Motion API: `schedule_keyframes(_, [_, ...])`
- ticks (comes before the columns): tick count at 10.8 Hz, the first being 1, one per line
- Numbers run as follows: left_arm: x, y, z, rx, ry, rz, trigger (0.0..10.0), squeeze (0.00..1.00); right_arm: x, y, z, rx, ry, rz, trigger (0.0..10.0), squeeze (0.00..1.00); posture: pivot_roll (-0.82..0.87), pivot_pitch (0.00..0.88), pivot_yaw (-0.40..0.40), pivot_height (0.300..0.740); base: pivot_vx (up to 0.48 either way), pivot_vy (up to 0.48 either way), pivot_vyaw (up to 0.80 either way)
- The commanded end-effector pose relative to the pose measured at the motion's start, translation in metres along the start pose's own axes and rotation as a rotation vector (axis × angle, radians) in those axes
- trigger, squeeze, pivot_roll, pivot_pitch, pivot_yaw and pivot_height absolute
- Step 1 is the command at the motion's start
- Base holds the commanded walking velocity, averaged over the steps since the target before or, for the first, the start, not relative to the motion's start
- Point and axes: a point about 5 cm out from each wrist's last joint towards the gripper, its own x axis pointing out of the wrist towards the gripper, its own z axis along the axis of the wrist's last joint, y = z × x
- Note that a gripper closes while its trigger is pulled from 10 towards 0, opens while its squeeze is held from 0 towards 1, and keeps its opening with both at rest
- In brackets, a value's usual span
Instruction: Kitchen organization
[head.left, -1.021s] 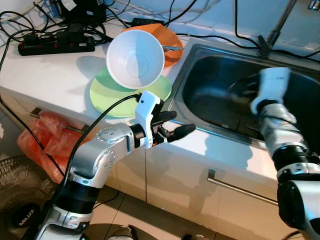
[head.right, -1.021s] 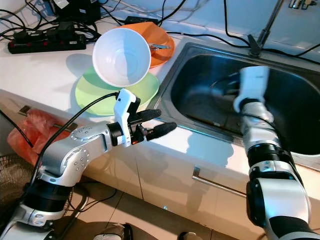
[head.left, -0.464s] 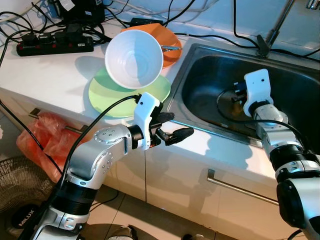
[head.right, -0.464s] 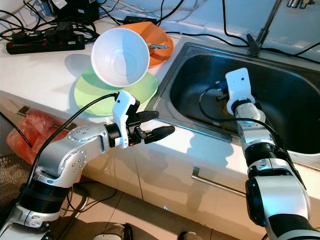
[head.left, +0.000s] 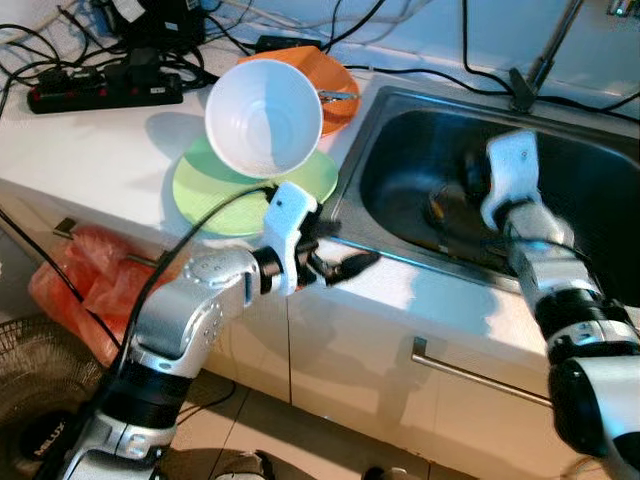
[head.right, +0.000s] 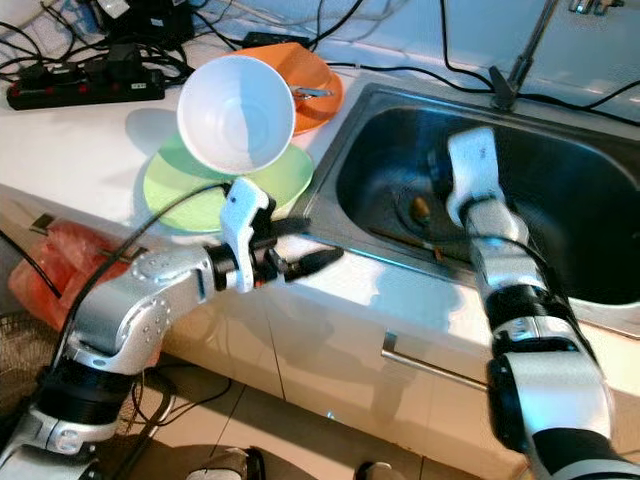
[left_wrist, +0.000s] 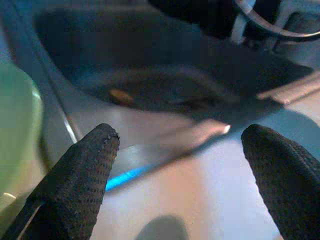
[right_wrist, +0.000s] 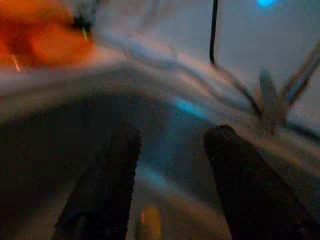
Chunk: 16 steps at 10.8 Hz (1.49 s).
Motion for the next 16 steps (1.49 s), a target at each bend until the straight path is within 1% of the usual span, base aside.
schedule_keyframes(1, [-0.004,0.007,0.017,0.062,-0.064,0.063,10.0,0.0,0.0,-0.001,0.013,0.085,-0.081,-0.005,10.0,1.0,0.12,0.1,-0.014,0.74,0.0,0.0,0.0])
schedule_keyframes(2, [-0.008,0.018,0.029,0.08,-0.13,0.153,10.0,0.0,-0.002,0.006,0.026,0.219,-0.158,0.01,10.0,1.0,0.12,0.097,-0.015,0.74,0.0,0.0,0.0])
schedule_keyframes(3, [-0.011,0.027,0.036,0.101,-0.169,0.232,10.0,0.0,-0.003,0.015,0.033,0.264,-0.176,0.054,10.0,1.0,0.12,0.094,-0.011,0.74,0.0,0.0,0.0])
schedule_keyframes(4, [-0.014,0.037,0.042,0.116,-0.195,0.308,10.0,0.0,-0.006,0.023,0.038,0.288,-0.186,0.099,10.0,0.45,0.12,0.09,-0.012,0.74,0.0,0.0,0.0])
schedule_keyframes(5, [-0.023,0.06,0.048,0.159,-0.195,0.471,10.0,0.0,-0.014,0.034,0.044,0.308,-0.202,0.178,10.0,0.0,0.11,0.088,-0.012,0.74,0.0,0.0,0.0])
schedule_keyframes(6, [-0.03,0.074,0.048,0.199,-0.169,0.572,10.0,0.0,-0.019,0.04,0.048,0.324,-0.213,0.22,10.0,0.0,0.11,0.089,-0.01,0.74,0.0,0.0,0.0])
schedule_keyframes(7, [-0.036,0.084,0.048,0.233,-0.147,0.648,10.0,0.0,-0.025,0.044,0.052,0.341,-0.22,0.255,10.0,0.0,0.11,0.089,-0.01,0.74,0.0,0.0,0.0])
schedule_keyframes(8, [-0.045,0.098,0.048,0.158,-0.168,0.739,10.0,0.0,-0.037,0.055,0.057,0.352,-0.225,0.347,10.0,0.0,0.11,0.093,-0.005,0.74,0.0,0.0,0.0])
schedule_keyframes(9, [-0.05,0.108,0.045,0.129,-0.162,0.811,10.0,0.0,-0.047,0.062,0.058,0.357,-0.209,0.406,10.0,0.0,0.11,0.098,0.003,0.74,0.0,0.0,0.0])
schedule_keyframes(10, [-0.055,0.118,0.043,0.098,-0.147,0.885,10.0,0.0,-0.059,0.068,0.054,0.351,-0.186,0.445,10.0,0.0,0.11,0.103,0.01,0.74,0.0,0.0,0.0])
schedule_keyframes(11, [-0.057,0.122,0.044,0.099,-0.146,0.913,10.0,0.0,-0.065,0.071,0.054,0.354,-0.172,0.453,10.0,0.0,0.1,0.108,0.016,0.74,0.0,0.0,0.0])
schedule_keyframes(13, [-0.051,0.129,0.047,0.045,-0.141,0.902,10.0,0.0,-0.073,0.076,0.056,0.372,-0.154,0.462,10.0,0.0,0.09,0.12,0.028,0.74,0.0,0.0,0.0])
schedule_keyframes(15, [-0.039,0.131,0.045,-0.037,-0.131,0.853,10.0,0.0,-0.081,0.081,0.057,0.379,-0.137,0.473,10.0,0.0,0.08,0.132,0.045,0.74,0.0,0.0,0.0])
schedule_keyframes(16, [-0.033,0.132,0.044,-0.061,-0.126,0.829,10.0,0.0,-0.084,0.082,0.057,0.381,-0.128,0.47,10.0,0.0,0.08,0.136,0.051,0.74,0.0,0.0,0.0])
